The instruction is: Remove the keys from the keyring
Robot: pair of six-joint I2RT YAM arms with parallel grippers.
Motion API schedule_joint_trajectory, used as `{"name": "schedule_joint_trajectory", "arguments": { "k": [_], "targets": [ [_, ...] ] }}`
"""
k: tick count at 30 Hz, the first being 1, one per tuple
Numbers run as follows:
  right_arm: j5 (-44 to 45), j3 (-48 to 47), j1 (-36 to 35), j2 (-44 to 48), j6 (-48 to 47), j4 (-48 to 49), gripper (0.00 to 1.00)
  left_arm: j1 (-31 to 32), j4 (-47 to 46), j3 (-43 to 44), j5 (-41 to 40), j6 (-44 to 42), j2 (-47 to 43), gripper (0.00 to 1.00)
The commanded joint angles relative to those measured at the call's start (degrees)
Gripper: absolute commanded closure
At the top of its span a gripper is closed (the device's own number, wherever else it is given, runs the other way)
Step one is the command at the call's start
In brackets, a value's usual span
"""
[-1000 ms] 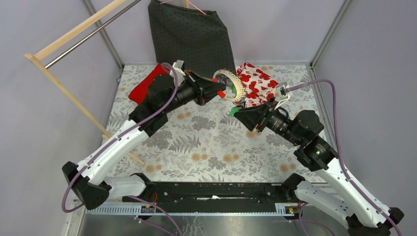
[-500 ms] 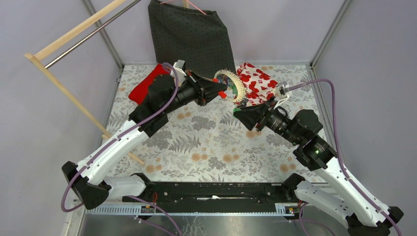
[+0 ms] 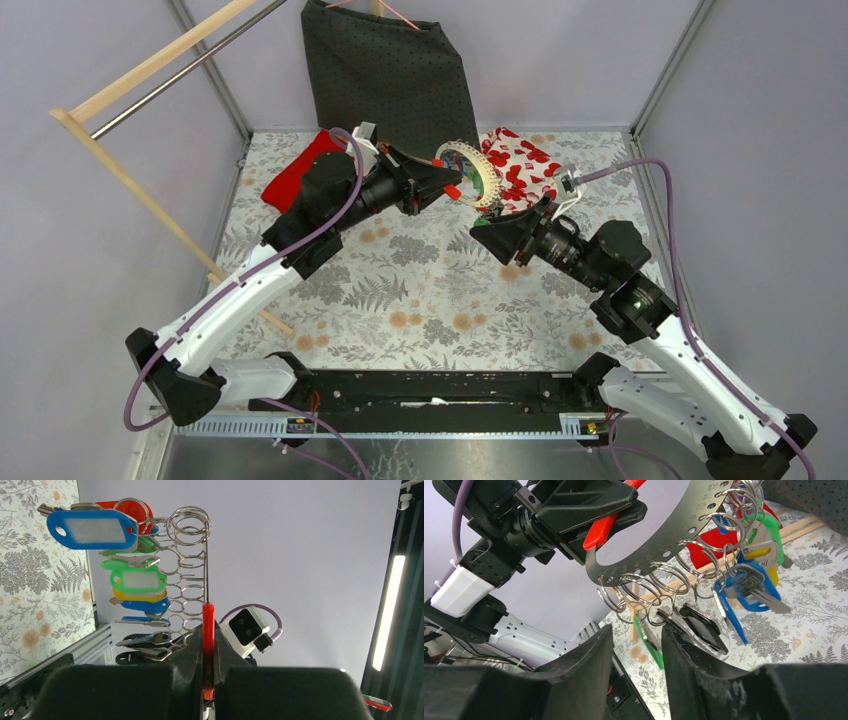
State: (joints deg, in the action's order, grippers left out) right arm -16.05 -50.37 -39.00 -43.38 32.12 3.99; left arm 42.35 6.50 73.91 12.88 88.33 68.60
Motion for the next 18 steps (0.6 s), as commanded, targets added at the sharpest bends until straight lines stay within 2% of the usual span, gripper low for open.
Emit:
{"name": "schedule_joint_trajectory", "arguments": {
  "k": [1, 18],
  "targets": [
    [-2.3, 0.5, -0.3, -0.6, 1.2, 4.9, 0.54, 0.3, -3.9, 2.7, -2.1, 1.0, -1.5, 1.00],
    [-2.7, 2.8, -0.3, 0.1, 2.9, 8.5, 0.69, 0.3, -5.2, 0.8, -2.2, 0.8, -1.3, 1.00]
  ]
}}
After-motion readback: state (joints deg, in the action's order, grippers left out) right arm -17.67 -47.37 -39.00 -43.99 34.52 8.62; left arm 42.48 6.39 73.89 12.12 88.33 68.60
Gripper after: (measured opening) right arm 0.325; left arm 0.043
